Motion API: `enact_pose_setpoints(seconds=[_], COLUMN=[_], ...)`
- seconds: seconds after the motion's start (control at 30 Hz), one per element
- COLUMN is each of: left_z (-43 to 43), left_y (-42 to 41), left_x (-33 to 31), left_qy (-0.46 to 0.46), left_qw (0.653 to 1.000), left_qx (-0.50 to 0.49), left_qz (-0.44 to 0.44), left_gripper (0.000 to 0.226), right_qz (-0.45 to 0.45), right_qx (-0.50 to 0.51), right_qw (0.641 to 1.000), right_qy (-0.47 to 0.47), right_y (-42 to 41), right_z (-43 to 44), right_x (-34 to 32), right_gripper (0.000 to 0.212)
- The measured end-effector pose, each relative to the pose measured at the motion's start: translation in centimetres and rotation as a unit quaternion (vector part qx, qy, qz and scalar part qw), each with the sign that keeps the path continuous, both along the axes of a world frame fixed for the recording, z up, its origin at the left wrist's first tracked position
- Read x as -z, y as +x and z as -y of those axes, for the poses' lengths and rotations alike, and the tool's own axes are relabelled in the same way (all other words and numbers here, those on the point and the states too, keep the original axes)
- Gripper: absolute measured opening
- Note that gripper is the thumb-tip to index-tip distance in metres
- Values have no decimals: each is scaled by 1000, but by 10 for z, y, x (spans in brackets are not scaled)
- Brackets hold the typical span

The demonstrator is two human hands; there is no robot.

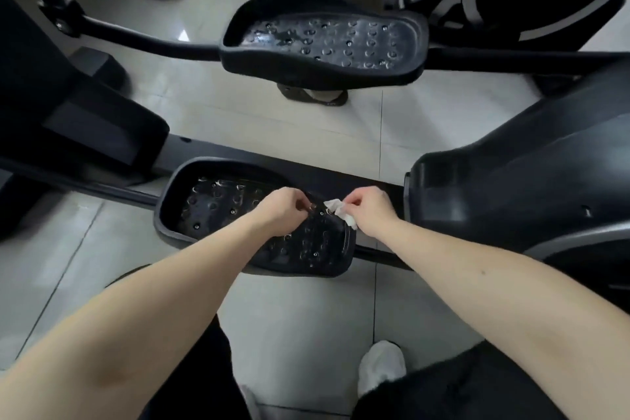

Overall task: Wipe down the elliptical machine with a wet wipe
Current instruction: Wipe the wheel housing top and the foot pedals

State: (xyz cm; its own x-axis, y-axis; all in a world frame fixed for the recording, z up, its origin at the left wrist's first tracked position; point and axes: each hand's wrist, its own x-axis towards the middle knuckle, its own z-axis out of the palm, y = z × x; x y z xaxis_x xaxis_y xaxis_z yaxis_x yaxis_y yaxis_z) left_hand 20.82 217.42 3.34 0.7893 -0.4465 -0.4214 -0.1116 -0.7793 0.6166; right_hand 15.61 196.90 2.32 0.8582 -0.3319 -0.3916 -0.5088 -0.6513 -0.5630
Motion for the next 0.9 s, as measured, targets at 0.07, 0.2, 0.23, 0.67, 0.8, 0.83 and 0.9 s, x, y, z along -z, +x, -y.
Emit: enact_pose_setpoints(seconds=[0.07, 0.2, 0.23, 0.67, 0.8, 0.83, 0.9], left_z=[6, 19, 19, -13, -6, -9, -19], left_y=[6, 14, 15, 10, 20, 24, 34], left_x=[17, 39, 41, 39, 27, 25, 24], left_qy=[31, 65, 64, 75, 29, 21, 24], left_qw=[999, 996, 995, 995, 997, 997, 997], left_qx=[14, 53, 61, 43, 7, -6, -22], left_qz=[11, 43, 44, 49, 76, 73, 65], left_gripper=[22, 23, 22, 19, 17, 16, 15], right_qz=[8, 52, 40, -14, 2, 10, 36], right_qx=[-32, -121, -155, -155, -25, 0, 29], right_qw=[997, 978, 966, 959, 982, 985, 988], right_qy=[-63, -162, -203, -238, -185, -173, -149], right_y=[-1, -1, -1, -23, -3, -2, 2], right_z=[2, -4, -6, -28, -37, -39, -44], right_x=[26, 70, 75, 84, 88, 90, 97], right_gripper=[14, 17, 18, 22, 22, 22, 23])
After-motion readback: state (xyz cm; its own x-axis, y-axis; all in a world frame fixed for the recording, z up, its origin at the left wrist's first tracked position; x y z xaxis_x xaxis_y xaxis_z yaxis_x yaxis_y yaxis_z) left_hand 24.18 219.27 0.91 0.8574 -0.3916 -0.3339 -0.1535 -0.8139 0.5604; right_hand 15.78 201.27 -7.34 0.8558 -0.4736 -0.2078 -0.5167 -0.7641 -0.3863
